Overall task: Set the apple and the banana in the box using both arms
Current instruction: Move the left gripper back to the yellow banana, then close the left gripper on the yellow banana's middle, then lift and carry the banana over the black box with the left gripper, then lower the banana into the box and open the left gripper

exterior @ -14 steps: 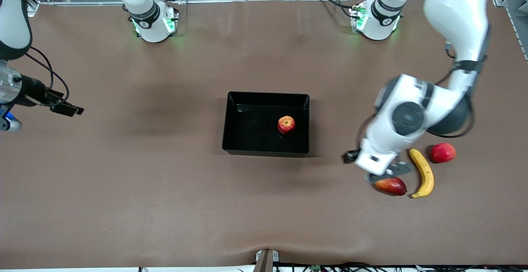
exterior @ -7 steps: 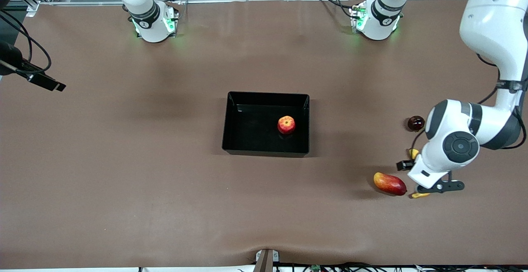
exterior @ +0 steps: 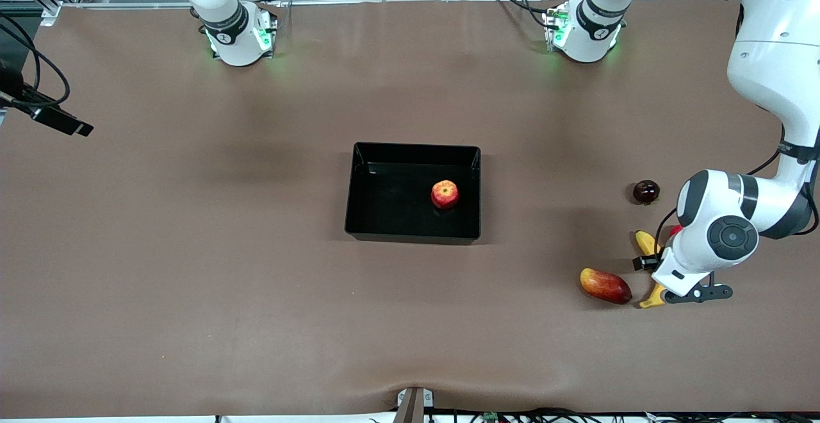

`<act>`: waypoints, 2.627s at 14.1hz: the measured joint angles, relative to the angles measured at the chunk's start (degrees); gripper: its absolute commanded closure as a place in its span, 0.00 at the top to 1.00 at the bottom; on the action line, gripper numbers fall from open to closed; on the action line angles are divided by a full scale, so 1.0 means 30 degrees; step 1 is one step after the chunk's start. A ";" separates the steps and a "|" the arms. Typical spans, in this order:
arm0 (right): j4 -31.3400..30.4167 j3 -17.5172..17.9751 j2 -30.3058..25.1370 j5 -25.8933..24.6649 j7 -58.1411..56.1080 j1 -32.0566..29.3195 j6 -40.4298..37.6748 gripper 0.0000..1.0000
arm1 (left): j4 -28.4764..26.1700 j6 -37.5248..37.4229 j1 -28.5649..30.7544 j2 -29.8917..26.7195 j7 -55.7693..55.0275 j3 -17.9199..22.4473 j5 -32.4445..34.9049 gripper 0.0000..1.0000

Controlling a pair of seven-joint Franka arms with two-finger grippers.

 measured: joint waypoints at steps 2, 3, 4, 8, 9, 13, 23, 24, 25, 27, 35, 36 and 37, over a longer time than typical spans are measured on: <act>0.0125 -0.0009 -0.0001 -0.0011 0.0000 -0.0030 -0.0037 1.00 | -0.0096 0.0007 0.0010 0.0369 -0.0004 0.0089 0.0978 0.57; 0.0131 -0.0011 0.0001 -0.0013 0.0000 -0.0039 -0.0045 1.00 | -0.0124 0.0010 0.0042 0.0541 -0.0005 0.0139 0.1284 0.44; 0.0131 -0.0011 0.0000 -0.0013 0.0000 -0.0042 -0.0057 1.00 | -0.0162 0.0017 0.0083 0.0652 -0.0005 0.0163 0.1413 0.25; 0.0131 -0.0012 0.0001 -0.0014 0.0001 -0.0046 -0.0100 1.00 | -0.0186 -0.0020 0.0109 0.0593 -0.0028 0.0127 0.1495 0.00; 0.0130 -0.0012 0.0001 -0.0015 0.0001 -0.0047 -0.0105 1.00 | -0.0142 -0.0233 0.0104 0.0393 -0.0047 0.0054 0.1497 0.00; 0.0133 -0.0017 0.0002 -0.0015 0.0001 -0.0050 -0.0111 1.00 | 0.0215 -0.3313 0.0094 -0.2082 -0.0081 -0.1626 0.1340 0.00; 0.0134 -0.0030 0.0019 -0.0212 -0.0050 -0.0473 -0.0018 1.00 | 0.0460 -0.5749 -0.6086 -0.3080 -0.9839 -0.6512 -0.2236 0.00; 0.0135 0.0005 0.0029 -0.0418 -0.0095 -0.0476 0.0020 1.00 | 0.0927 -0.5687 -0.7256 -0.2512 -1.0717 -0.6451 -0.2270 0.00; 0.0135 0.0086 0.0038 -0.0494 -0.0152 -0.0463 0.0045 1.00 | 0.1441 -0.5585 -0.8294 -0.1910 -1.1379 -0.6355 -0.2279 0.00; 0.0138 0.0353 0.0046 -0.0521 -0.0208 -0.0213 0.0032 1.00 | 0.2168 -0.4538 -0.9984 -0.0758 -1.2321 -0.6060 -0.2289 0.00; 0.0427 0.0602 0.0053 -0.0480 -0.0157 0.1524 0.0030 1.00 | 0.3077 0.0455 -1.5680 0.1479 -1.3545 -0.1578 -0.2292 0.00; 0.0440 0.0600 0.0057 -0.0413 -0.0157 0.1563 0.0071 1.00 | 0.3088 0.0922 -1.5731 0.1784 -1.3545 -0.1538 -0.2293 0.00; 0.0480 0.0603 0.0060 -0.0336 -0.0102 0.1641 0.0128 1.00 | 0.3111 0.1312 -1.5820 0.2126 -1.3544 -0.1518 -0.2293 0.20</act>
